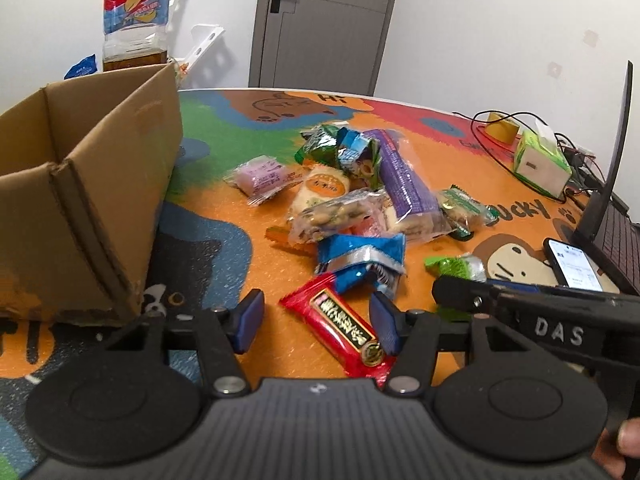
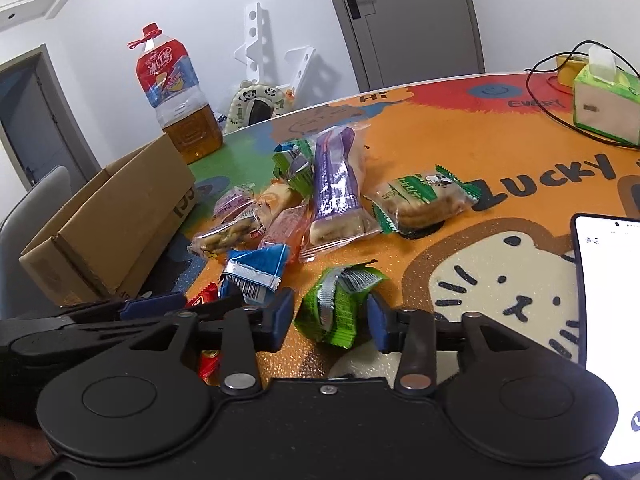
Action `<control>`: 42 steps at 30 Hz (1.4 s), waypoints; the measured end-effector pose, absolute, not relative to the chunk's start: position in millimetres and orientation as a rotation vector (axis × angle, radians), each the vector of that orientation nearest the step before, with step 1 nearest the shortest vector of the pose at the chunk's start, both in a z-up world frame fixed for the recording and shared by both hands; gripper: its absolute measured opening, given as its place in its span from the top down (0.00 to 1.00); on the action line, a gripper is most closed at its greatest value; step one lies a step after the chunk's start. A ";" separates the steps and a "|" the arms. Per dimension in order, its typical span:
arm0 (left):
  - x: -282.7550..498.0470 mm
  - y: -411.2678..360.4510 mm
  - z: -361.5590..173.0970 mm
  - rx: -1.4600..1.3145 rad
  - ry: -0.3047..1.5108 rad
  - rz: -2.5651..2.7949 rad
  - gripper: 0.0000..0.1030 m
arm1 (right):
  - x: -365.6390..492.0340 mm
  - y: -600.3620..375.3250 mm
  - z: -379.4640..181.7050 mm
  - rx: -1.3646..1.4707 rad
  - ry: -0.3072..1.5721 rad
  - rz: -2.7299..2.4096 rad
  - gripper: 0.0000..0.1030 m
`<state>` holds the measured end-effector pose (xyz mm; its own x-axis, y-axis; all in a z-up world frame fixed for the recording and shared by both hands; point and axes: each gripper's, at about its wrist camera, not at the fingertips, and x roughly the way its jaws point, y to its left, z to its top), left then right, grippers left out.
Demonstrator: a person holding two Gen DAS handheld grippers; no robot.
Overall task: Organize snacks
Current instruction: 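Grasp the red candy bar with the left gripper while the right gripper grasps a green-wrapped snack, then carry both snacks over the cardboard box and open both grippers to drop them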
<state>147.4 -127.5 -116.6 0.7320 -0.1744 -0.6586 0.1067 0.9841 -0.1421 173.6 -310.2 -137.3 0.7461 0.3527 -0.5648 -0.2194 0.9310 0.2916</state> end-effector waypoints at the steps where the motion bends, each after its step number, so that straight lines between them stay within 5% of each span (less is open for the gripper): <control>1: 146.0 -125.8 -115.9 -0.097 0.740 -0.155 0.44 | 174.3 -308.8 -137.3 0.211 0.656 0.315 0.56; 7: 141.7 -122.6 -116.0 -0.085 0.739 -0.123 0.54 | 178.1 -296.2 -137.8 0.162 0.649 0.314 0.52; 9: 142.5 -119.7 -115.3 -0.110 0.740 -0.110 0.71 | 177.6 -293.1 -137.2 0.144 0.652 0.304 0.54; 11: 142.9 -116.7 -115.5 -0.121 0.740 -0.102 0.82 | 177.9 -292.8 -136.8 0.144 0.660 0.308 0.67; 42: 112.6 -66.7 -19.5 -0.187 0.498 -0.038 0.83 | 161.0 -256.6 -54.0 0.216 0.466 0.501 0.68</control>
